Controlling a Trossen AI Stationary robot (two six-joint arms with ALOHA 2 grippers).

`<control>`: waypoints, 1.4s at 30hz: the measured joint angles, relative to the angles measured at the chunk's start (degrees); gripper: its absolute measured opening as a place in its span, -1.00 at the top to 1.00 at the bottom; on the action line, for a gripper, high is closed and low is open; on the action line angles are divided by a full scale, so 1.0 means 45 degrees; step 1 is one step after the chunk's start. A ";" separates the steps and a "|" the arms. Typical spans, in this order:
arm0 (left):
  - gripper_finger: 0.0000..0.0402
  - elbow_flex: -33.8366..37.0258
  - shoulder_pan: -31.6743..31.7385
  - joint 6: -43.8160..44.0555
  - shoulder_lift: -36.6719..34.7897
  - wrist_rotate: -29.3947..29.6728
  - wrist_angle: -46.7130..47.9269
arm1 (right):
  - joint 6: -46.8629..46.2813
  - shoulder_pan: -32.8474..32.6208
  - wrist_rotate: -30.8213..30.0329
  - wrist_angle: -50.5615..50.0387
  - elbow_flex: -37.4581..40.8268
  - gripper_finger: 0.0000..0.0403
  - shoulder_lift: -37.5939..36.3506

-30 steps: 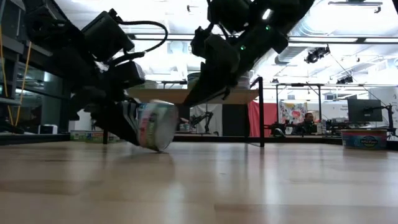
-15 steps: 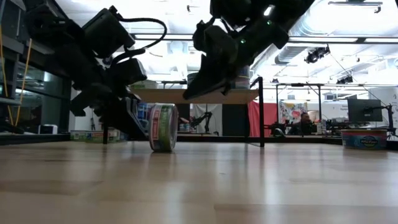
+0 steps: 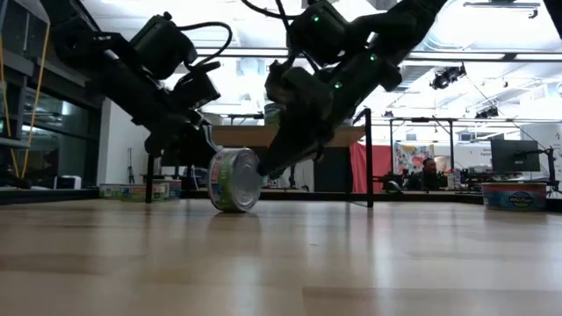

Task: Stack canned seafood by type on shelf
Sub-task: Stack the green white tuna can on top of the other green white tuna can on the shelf

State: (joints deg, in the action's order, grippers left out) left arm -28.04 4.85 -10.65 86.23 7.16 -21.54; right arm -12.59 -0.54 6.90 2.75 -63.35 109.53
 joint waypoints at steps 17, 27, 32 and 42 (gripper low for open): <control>1.00 -0.0284 -0.0046 0.0193 0.0889 -0.1074 -0.1688 | -0.0536 -0.0083 -0.0435 0.2033 0.0000 1.00 0.0322; 1.00 -0.0294 0.0683 0.1366 -0.2825 0.1709 0.2643 | 0.0318 0.0171 0.0095 -0.0082 0.0000 1.00 -0.1374; 0.96 -0.0287 0.0217 0.4949 -0.5678 0.1104 0.4930 | 0.0662 0.0638 -0.1448 -0.3306 -0.0003 1.00 -0.3289; 0.28 -0.0294 -0.2455 0.7272 -0.8461 -0.0872 0.4911 | -0.2767 -0.0105 -0.3273 -0.6326 0.1224 1.00 -0.5905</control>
State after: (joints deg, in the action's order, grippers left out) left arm -29.36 -6.19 22.08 48.15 3.24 0.56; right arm -25.05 -1.01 -7.83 -25.72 -57.84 82.96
